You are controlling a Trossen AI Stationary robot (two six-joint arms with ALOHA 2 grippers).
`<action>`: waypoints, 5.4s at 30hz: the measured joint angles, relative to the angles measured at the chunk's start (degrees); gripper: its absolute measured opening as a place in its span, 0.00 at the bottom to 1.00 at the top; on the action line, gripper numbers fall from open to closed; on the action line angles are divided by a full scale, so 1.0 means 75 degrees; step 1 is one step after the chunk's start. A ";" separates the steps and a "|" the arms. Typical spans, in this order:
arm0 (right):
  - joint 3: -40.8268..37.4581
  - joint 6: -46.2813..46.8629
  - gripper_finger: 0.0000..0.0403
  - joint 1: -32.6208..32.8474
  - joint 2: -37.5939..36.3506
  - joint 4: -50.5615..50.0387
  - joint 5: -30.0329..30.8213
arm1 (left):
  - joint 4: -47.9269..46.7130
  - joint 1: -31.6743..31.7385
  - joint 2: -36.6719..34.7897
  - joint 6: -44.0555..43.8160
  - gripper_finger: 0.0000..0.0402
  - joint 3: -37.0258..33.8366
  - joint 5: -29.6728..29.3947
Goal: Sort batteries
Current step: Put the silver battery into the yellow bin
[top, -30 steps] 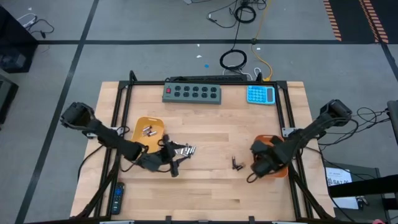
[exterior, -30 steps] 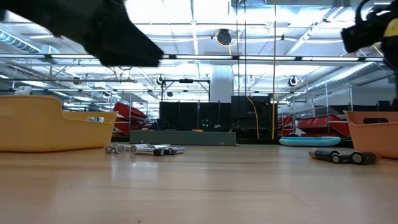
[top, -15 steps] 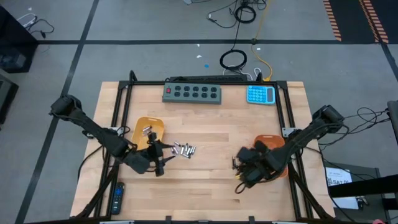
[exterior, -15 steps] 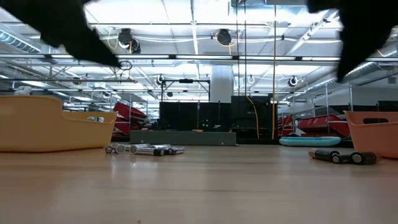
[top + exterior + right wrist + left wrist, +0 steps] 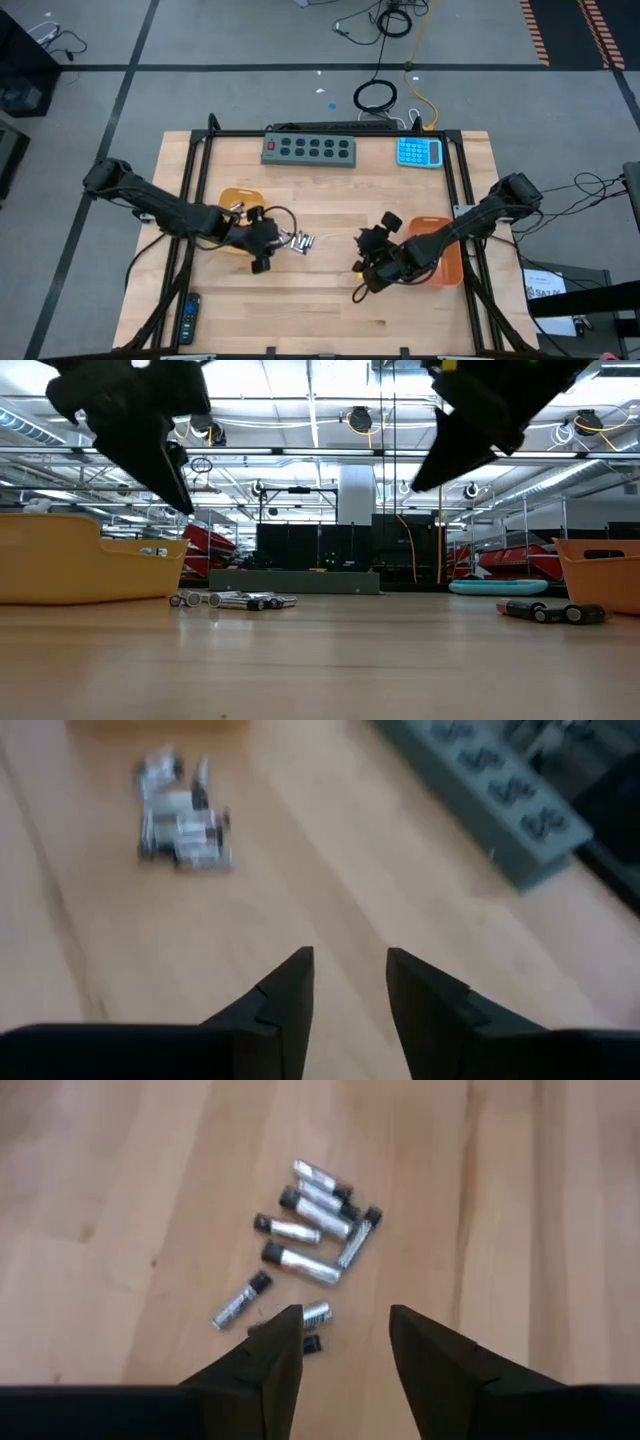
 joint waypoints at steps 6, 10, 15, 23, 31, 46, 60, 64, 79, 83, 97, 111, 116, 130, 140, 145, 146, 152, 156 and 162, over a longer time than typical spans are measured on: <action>-0.0341 -0.0581 0.27 0.0247 0.0214 0.1195 0.0951 | -0.0579 0.0251 0.1061 0.0529 0.40 0.0586 0.0113; -0.0362 -0.0712 0.27 0.0191 0.0274 0.1120 0.0964 | -0.1216 0.0389 0.1857 0.1573 0.40 0.1272 0.0099; -0.0365 -0.0873 0.27 0.0197 0.0275 0.1010 0.0943 | -0.2054 0.0503 0.2764 0.2520 0.40 0.2159 0.0107; -0.0365 -0.0880 0.27 0.0135 0.0273 0.0642 0.0942 | -0.2375 0.0569 0.3452 0.3654 0.40 0.2671 0.0514; -0.0473 -0.1141 0.27 -0.0118 0.0272 0.0652 0.0938 | -0.2323 0.0638 0.3520 0.4321 0.40 0.2863 0.0004; -0.0610 -0.1103 0.27 -0.0159 0.0269 0.0685 0.0905 | -0.2147 0.1050 0.3846 0.2340 0.40 0.3158 0.1148; -0.0607 -0.1106 0.27 -0.0159 0.0269 0.0706 0.0905 | -0.2133 0.1108 0.3846 -0.1220 0.40 0.3161 0.1006; -0.0607 -0.1106 0.27 -0.0156 0.0269 0.0706 0.0903 | -0.2139 0.1108 0.3846 -0.1622 0.40 0.3161 0.0662; -0.0596 -0.1191 0.27 -0.0141 0.0269 0.0697 0.0701 | -0.2112 0.0933 0.3901 -0.2228 0.40 0.3134 -0.0027; -0.0605 -0.1140 0.27 -0.0114 0.0266 0.0664 0.0698 | -0.2274 0.0688 0.3881 -0.1855 0.40 0.3123 -0.0132; -0.0797 -0.1033 0.27 -0.0089 0.0266 0.0757 0.0681 | -0.3235 -0.0011 0.3861 -0.0162 0.40 0.2820 -0.0130; -0.0797 -0.1048 0.27 -0.0089 0.0266 0.0770 0.0681 | -0.3063 -0.0015 0.3861 0.1318 0.29 0.2523 0.0009; -0.0797 -0.1051 0.27 -0.0089 0.0266 0.0779 0.0681 | -0.2796 0.0001 0.3882 0.1954 0.29 0.2523 0.0059; -0.0805 -0.1051 0.27 -0.0089 0.0266 0.0799 0.0678 | -0.2743 0.0109 0.3998 0.3264 0.29 0.2526 0.0024; -0.0805 -0.1051 0.27 -0.0089 0.0266 0.0796 0.0678 | -0.2892 0.0109 0.4021 0.4256 0.29 0.2528 0.0057; -0.0805 -0.1052 0.27 -0.0089 0.0266 0.0793 0.0679 | -0.3539 0.0109 0.4021 0.3706 0.29 0.2720 0.0085; -0.0805 -0.1051 0.27 -0.0089 0.0266 0.0793 0.0679 | -0.3665 0.0109 0.4021 0.3428 0.29 0.2781 0.0153; -0.0805 -0.1054 0.27 -0.0089 0.0266 0.0795 0.0679 | -0.4079 0.0195 0.4021 0.1547 0.29 0.3092 0.0537; -0.0805 -0.1052 0.27 -0.0090 0.0266 0.0830 0.0678 | -0.4089 0.0527 0.4021 -0.0687 0.29 0.3047 0.0625; -0.0805 -0.1053 0.27 -0.0089 0.0266 0.0883 0.0527 | -0.4094 0.0993 0.4021 -0.1772 0.29 0.2890 0.0643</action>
